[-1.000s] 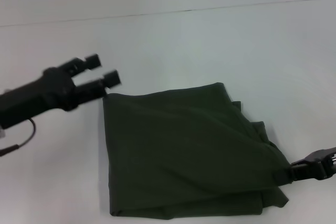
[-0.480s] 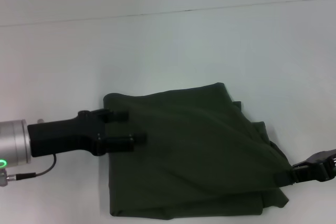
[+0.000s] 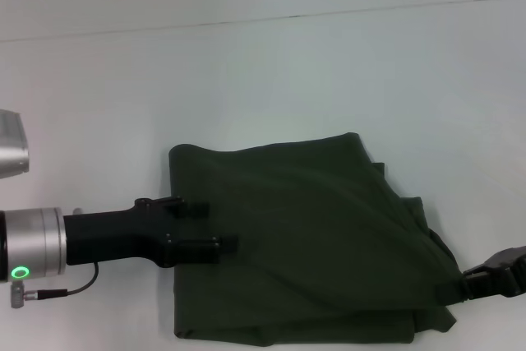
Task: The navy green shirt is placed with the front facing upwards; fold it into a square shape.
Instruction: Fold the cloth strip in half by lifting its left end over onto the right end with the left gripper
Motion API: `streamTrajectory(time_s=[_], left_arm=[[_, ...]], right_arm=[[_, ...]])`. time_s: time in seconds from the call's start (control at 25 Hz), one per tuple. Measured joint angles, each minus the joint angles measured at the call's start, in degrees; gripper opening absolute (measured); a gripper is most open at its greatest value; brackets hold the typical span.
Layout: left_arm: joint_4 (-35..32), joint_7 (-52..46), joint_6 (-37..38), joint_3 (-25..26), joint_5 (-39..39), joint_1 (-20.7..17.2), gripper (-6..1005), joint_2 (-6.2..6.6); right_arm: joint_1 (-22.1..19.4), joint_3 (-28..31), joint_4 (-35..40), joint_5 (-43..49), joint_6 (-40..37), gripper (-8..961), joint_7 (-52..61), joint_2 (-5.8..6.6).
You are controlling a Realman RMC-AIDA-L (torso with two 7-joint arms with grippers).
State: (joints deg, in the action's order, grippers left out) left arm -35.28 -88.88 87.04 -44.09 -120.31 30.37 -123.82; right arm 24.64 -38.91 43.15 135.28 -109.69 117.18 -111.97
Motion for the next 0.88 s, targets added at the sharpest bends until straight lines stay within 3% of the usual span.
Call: streamTrajectory(time_s=[0.88], left_arm=[[6.53,4.57,-4.43,-1.99,1.49,4.17,903,-0.37]], right_arm=[[0.20,0.15,-1.15,0.35,0.49,26,0.07,-0.30]])
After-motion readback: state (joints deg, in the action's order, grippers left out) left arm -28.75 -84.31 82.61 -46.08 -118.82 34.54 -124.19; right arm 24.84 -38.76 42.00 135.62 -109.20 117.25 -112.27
